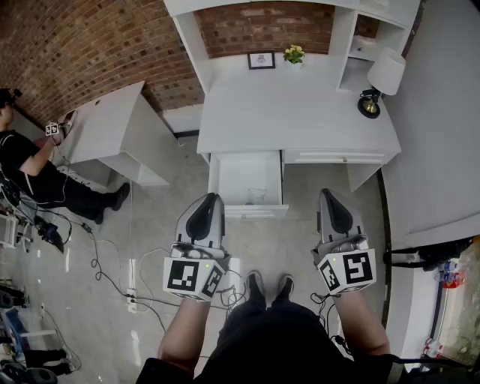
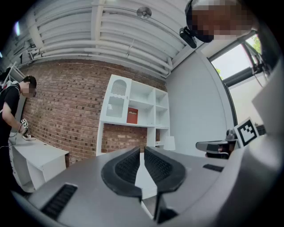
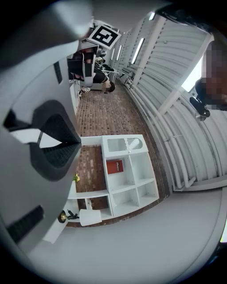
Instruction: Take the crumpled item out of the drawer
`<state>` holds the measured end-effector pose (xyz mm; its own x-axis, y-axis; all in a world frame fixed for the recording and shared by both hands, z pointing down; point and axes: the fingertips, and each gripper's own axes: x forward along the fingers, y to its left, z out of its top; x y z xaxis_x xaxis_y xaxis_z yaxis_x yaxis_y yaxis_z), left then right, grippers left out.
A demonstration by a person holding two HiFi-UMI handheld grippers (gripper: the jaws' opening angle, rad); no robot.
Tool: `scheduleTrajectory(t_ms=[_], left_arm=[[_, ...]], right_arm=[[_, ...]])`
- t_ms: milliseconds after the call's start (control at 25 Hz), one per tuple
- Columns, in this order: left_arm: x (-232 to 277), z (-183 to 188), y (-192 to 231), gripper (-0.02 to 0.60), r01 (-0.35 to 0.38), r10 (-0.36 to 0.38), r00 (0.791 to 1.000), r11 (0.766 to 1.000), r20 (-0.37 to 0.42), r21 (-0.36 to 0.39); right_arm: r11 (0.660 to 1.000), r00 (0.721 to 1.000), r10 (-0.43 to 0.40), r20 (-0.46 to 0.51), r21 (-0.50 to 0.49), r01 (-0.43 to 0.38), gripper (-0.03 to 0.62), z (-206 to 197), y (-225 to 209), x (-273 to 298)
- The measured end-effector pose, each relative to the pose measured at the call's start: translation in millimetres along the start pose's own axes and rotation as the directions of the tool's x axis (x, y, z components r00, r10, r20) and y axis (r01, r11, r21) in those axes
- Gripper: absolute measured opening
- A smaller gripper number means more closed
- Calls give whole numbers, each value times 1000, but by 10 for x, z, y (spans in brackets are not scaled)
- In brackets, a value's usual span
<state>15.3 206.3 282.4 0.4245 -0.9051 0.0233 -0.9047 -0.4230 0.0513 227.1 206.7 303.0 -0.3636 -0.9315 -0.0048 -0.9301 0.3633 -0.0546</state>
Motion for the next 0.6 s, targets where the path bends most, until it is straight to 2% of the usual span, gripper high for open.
scheduleTrajectory(t_ms=[240, 400, 520, 600], left_arm=[[-171, 88, -104, 31, -32, 31, 999, 999, 3, 11], [-244, 53, -176, 36, -46, 46, 999, 999, -18, 18], [-312, 28, -203, 149, -71, 72, 997, 997, -37, 27], [-377, 26, -211, 177, -96, 97, 994, 995, -40, 36]], right_arm=[[1000, 1000, 20, -6, -10, -20, 0, 65, 35, -169], [998, 997, 65, -39, -22, -66, 9, 20, 92, -192], [993, 992, 113, -53, -34, -115, 81, 4, 175, -193], [989, 989, 143, -49, -37, -144, 107, 7, 218, -194]])
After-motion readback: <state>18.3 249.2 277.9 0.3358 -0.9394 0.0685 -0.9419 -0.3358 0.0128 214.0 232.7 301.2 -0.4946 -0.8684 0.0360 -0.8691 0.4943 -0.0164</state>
